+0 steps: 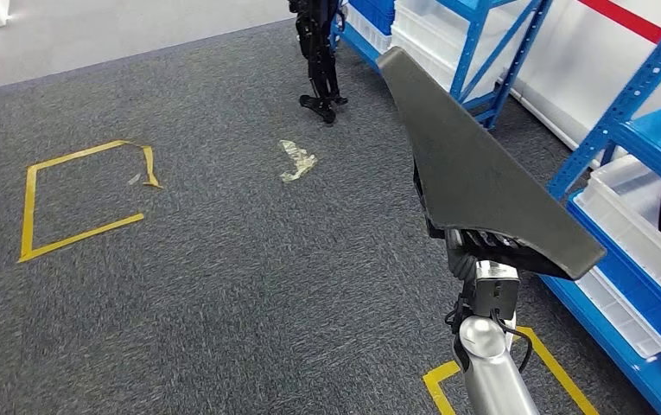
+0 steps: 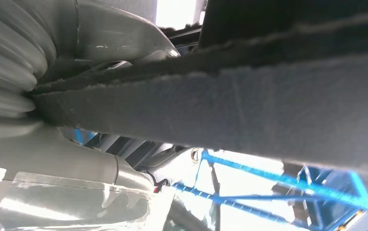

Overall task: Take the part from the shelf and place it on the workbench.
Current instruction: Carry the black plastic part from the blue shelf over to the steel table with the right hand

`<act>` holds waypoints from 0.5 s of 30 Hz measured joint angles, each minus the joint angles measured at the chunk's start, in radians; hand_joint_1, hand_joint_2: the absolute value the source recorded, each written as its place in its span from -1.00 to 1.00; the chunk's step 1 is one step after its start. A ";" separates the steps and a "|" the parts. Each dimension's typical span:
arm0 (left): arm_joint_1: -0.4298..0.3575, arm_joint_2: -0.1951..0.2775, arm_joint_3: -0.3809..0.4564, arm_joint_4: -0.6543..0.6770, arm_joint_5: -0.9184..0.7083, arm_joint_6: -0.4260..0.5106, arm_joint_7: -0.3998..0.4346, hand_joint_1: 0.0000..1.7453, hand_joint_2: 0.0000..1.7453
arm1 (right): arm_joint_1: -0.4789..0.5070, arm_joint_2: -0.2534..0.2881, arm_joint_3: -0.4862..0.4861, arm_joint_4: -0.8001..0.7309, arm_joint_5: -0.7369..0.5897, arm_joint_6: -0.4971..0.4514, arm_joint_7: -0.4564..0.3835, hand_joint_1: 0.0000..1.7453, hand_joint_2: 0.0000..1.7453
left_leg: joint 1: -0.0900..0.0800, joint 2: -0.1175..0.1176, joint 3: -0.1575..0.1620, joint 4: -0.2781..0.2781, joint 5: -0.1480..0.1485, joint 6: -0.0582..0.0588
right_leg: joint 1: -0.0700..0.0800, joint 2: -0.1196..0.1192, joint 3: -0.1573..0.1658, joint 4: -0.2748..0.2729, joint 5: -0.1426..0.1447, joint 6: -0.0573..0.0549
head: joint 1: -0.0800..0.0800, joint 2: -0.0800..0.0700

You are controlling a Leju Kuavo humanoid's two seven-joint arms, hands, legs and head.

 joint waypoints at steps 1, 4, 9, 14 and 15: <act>-0.001 0.001 0.000 0.000 0.000 0.002 0.000 -1.00 1.00 | -0.003 0.001 0.001 0.004 0.000 0.000 0.000 0.98 1.00 | -0.004 -0.012 0.000 -0.001 0.001 0.005 | 0.001 -0.011 0.003 -0.002 -0.001 0.006 | 0.000 0.000; -0.002 0.005 0.000 0.000 0.000 0.005 0.000 -1.00 1.00 | -0.009 0.005 0.006 0.013 -0.002 0.000 -0.001 0.98 1.00 | 0.002 -0.049 0.016 -0.022 0.014 0.026 | -0.003 0.016 -0.004 0.026 -0.023 0.018 | 0.001 0.000; -0.008 0.003 -0.003 0.000 -0.005 0.013 0.004 -1.00 1.00 | -0.010 -0.005 0.007 0.035 -0.023 -0.005 -0.013 0.98 1.00 | 0.008 -0.117 0.023 -0.028 0.021 0.034 | -0.007 0.105 -0.138 0.283 -0.110 0.021 | 0.002 0.000; -0.009 0.006 -0.009 0.000 -0.008 0.025 0.012 -1.00 1.00 | -0.010 -0.016 0.008 0.051 -0.044 -0.022 -0.031 0.98 1.00 | 0.013 -0.183 0.018 -0.012 0.012 0.015 | -0.027 0.145 -0.033 0.022 0.014 0.055 | 0.003 0.000; -0.009 0.007 -0.011 0.000 -0.008 0.028 0.015 -1.00 1.00 | -0.010 -0.017 0.009 0.055 -0.049 -0.028 -0.036 0.98 1.00 | 0.012 -0.191 0.014 -0.010 0.012 0.009 | -0.026 0.150 -0.025 0.005 0.020 0.048 | 0.003 0.000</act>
